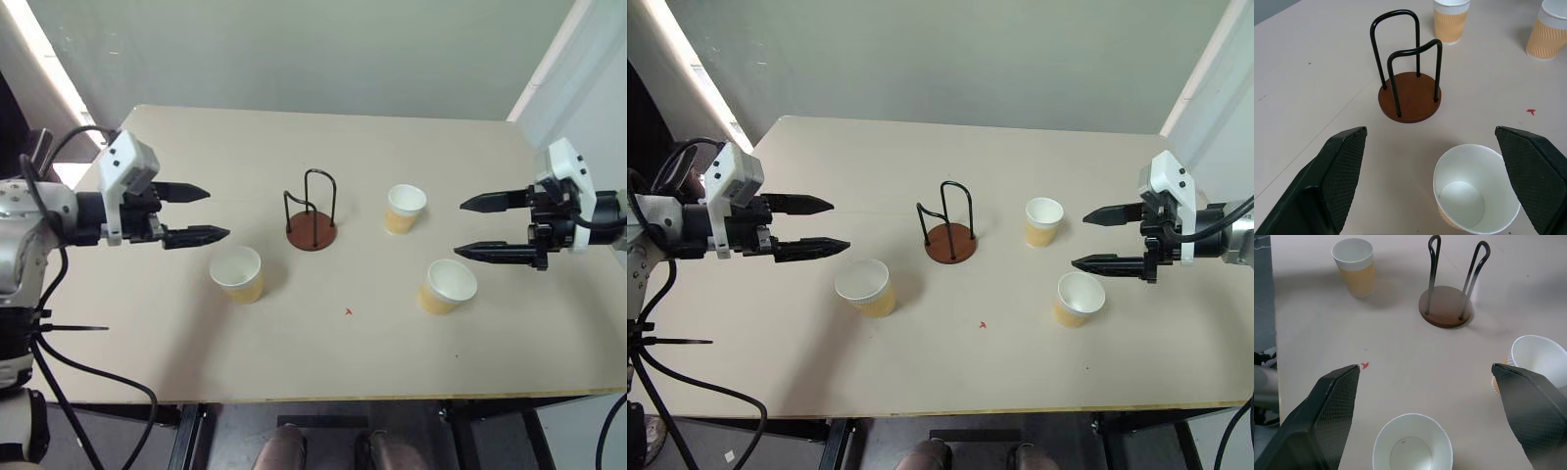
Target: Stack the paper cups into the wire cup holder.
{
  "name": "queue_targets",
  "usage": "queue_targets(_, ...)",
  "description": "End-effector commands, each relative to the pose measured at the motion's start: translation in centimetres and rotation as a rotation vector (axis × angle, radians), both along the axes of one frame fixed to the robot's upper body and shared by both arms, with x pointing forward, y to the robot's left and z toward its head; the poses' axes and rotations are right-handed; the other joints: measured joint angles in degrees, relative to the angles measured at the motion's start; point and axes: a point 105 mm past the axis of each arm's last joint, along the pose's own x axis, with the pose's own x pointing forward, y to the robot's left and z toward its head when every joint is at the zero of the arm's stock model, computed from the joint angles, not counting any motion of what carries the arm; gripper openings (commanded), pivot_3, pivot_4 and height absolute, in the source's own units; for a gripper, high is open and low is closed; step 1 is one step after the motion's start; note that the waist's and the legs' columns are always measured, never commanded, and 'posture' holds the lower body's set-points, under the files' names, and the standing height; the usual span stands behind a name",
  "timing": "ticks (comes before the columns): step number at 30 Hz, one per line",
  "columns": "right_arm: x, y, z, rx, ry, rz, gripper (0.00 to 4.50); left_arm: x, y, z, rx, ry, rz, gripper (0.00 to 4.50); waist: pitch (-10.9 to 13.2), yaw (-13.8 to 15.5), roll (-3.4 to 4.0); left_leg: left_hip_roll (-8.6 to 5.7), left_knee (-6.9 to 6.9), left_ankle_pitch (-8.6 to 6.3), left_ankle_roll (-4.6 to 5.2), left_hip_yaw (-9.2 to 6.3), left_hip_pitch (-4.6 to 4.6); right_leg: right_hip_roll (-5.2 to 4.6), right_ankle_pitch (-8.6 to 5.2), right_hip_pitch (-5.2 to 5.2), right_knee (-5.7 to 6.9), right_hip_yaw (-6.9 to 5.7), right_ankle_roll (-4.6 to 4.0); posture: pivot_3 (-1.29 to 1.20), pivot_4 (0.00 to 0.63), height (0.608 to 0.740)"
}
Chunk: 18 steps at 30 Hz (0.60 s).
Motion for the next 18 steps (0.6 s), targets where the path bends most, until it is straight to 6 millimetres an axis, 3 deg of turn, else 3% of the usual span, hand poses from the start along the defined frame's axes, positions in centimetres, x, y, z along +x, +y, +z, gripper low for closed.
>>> queue_targets(1,-0.3,0.1,1.7,0.014,-0.070,0.006,4.48,0.0,-0.2,1.1,0.013,-0.050,-0.011,4.50,0.0,0.0,0.00,0.00,0.00,0.00,0.00,0.00,0.00,0.00,0.00,0.00,0.00,0.00,0.00,0.00,0.150,0.740)
queue_targets(9,-0.4,0.2,1.5,0.016,-0.070,0.012,4.48,0.4,-0.2,1.3,0.025,-0.076,0.002,4.50,0.0,0.0,0.00,0.00,0.00,0.00,0.00,0.00,0.00,0.00,0.00,0.00,0.00,0.00,0.00,0.00,0.150,0.740)
queue_targets(13,-0.2,0.3,1.5,0.020,-0.071,0.011,4.48,2.7,-0.5,2.0,-0.002,-0.165,0.080,4.50,0.0,0.1,0.00,-0.01,0.06,0.00,0.00,-0.01,0.00,-0.01,0.00,0.03,0.03,-0.01,0.00,0.00,0.150,0.740)
queue_targets(18,-0.2,2.0,2.9,0.103,-0.118,0.024,4.48,5.0,-2.7,0.1,0.010,-0.139,0.083,4.50,0.0,0.1,0.00,-0.01,0.24,0.01,0.05,0.05,0.01,-0.02,0.06,0.07,0.09,0.01,0.06,0.00,0.150,0.740)
